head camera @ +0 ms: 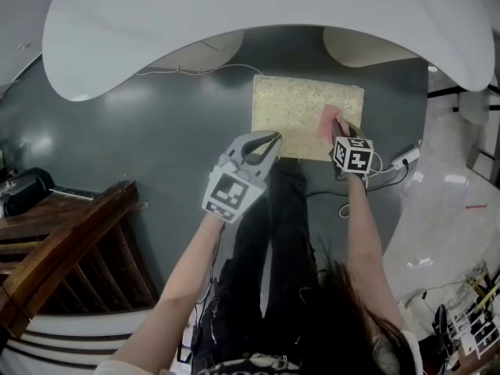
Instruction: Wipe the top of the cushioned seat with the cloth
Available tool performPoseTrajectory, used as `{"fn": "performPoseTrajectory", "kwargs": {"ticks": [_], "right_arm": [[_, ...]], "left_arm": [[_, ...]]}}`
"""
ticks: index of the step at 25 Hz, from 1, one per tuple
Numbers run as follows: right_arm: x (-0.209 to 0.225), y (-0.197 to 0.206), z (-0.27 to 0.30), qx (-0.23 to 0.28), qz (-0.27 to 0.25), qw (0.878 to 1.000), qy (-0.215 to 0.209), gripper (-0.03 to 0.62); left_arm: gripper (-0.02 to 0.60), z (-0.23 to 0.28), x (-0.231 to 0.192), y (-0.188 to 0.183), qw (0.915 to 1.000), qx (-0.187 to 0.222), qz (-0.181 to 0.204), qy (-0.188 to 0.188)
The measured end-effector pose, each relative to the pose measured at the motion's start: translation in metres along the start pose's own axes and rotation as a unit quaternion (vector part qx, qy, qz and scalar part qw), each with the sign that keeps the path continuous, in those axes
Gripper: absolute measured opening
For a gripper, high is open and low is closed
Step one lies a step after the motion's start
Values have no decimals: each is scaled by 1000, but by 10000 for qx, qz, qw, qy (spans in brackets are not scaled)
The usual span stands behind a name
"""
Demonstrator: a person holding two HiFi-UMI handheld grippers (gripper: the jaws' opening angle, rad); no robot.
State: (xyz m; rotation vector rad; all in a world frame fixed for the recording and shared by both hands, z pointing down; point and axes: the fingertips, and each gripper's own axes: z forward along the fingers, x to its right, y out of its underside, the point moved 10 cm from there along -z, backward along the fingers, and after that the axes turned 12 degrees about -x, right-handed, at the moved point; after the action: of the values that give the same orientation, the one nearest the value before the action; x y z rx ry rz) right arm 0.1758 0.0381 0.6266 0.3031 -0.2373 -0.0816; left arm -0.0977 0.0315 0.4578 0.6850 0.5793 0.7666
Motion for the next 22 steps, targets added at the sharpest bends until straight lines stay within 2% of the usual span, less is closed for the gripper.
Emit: {"fn": "performPoseTrajectory", "kwargs": {"ticks": [7,16,22], "right_arm": [[33,13,-14,-8,233,9996,179,12],[69,31,-28,-122,426,9979,463,12],[69,34,-44,-3,382,9982,463,12]], "left_arm": [[6,22,15,-15,9995,-91,201,246],[6,29,26,-22,9989,-147,322,307],[6,23,30,-19,9987,-187,349,313]]}}
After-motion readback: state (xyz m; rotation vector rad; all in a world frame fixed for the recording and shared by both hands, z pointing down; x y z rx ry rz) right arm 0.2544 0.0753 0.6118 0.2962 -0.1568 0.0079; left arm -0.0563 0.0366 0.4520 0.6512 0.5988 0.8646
